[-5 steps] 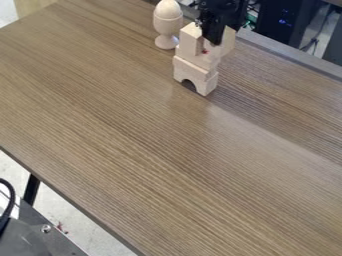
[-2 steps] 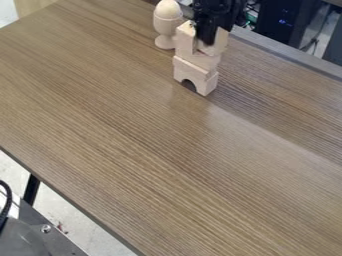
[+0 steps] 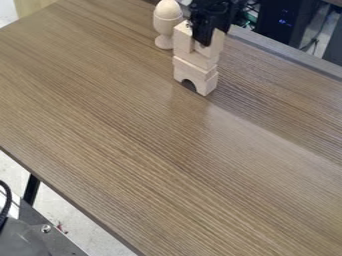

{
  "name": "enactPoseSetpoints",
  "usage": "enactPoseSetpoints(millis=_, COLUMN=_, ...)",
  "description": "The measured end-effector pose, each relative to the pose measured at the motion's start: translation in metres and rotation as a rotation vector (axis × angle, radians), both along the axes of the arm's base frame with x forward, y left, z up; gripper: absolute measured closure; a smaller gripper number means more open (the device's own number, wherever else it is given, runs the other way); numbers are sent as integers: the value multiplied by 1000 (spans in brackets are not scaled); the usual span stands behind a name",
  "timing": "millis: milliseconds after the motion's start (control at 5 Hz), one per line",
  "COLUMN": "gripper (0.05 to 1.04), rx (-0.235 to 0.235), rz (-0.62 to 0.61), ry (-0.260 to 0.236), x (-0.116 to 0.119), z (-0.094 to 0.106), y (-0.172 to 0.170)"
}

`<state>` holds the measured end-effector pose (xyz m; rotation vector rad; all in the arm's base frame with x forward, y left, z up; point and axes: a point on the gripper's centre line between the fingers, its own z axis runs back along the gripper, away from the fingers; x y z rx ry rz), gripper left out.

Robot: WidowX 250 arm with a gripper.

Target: Put the cube with a hole on top of the tower

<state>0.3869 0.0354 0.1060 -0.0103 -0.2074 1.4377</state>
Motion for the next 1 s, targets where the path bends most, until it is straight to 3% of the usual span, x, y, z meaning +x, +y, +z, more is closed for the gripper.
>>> enactPoseSetpoints(millis=200, gripper=181, rx=-13, rz=-3, ry=11, x=-1, z=4, y=-1)
enactPoseSetpoints(millis=400, gripper=77, rx=-17, rz=-8, ry=18, x=-1, z=4, y=-2)
enactPoseSetpoints(millis=600, gripper=83, rx=-13, rz=-14, ry=5, x=2, z=12, y=-2)
enactPoseSetpoints(millis=800, gripper=83, rx=25, rz=-80, ry=-49, x=8, z=38, y=-3)
enactPoseSetpoints(millis=1000, gripper=83, rx=189, rz=-342, ry=-24, x=12, z=83, y=4)
